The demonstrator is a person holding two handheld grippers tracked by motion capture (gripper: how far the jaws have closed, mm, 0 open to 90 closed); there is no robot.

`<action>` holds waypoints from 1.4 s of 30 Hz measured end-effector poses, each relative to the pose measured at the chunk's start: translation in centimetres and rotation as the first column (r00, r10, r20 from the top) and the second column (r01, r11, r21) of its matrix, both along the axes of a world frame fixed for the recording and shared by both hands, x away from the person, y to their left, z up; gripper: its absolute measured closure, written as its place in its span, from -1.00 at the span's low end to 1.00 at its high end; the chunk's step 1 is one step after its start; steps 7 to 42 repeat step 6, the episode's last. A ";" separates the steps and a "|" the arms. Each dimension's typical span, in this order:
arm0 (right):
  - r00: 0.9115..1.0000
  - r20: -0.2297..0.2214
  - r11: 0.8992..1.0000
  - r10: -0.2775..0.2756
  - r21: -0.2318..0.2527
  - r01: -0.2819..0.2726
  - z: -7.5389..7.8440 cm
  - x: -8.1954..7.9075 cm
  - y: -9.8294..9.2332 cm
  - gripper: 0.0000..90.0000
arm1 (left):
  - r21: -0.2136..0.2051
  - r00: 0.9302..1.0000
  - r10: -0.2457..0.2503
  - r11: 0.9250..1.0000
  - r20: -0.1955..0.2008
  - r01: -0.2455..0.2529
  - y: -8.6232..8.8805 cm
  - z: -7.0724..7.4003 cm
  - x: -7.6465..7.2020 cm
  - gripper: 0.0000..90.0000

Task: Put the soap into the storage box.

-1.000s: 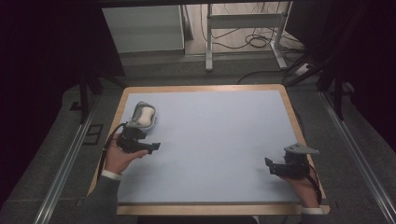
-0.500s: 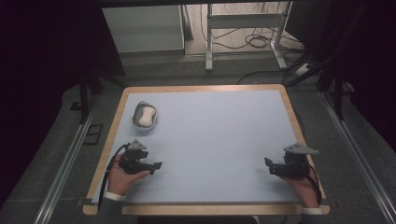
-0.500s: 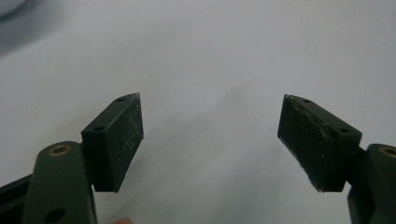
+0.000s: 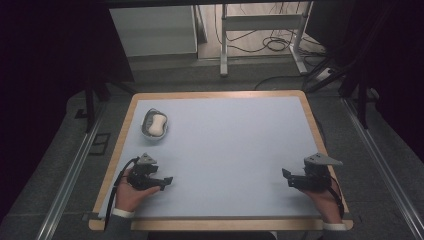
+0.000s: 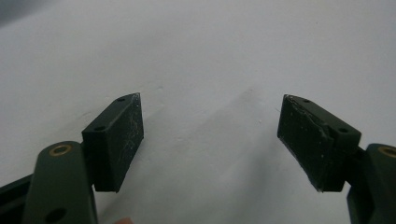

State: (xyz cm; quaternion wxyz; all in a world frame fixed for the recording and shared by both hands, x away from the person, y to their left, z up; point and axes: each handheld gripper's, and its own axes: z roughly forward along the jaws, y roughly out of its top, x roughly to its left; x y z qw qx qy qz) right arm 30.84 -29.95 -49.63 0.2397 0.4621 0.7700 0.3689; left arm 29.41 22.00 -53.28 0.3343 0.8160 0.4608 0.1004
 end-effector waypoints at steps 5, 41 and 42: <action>1.000 -0.002 1.000 -0.006 -0.003 0.006 -0.1 -0.1 -0.2 -0.77 | -0.001 1.000 0.001 1.000 -0.004 -0.001 0.0 -0.1 0.2 -0.50; 1.000 -0.001 1.000 -0.006 -0.001 0.006 -0.1 -0.1 -0.2 -0.77 | -0.002 1.000 -0.002 1.000 -0.004 0.002 0.1 0.0 0.2 -0.50; 1.000 -0.001 1.000 -0.006 -0.001 0.006 -0.1 -0.1 -0.2 -0.77 | -0.002 1.000 -0.002 1.000 -0.004 0.002 0.1 0.0 0.2 -0.50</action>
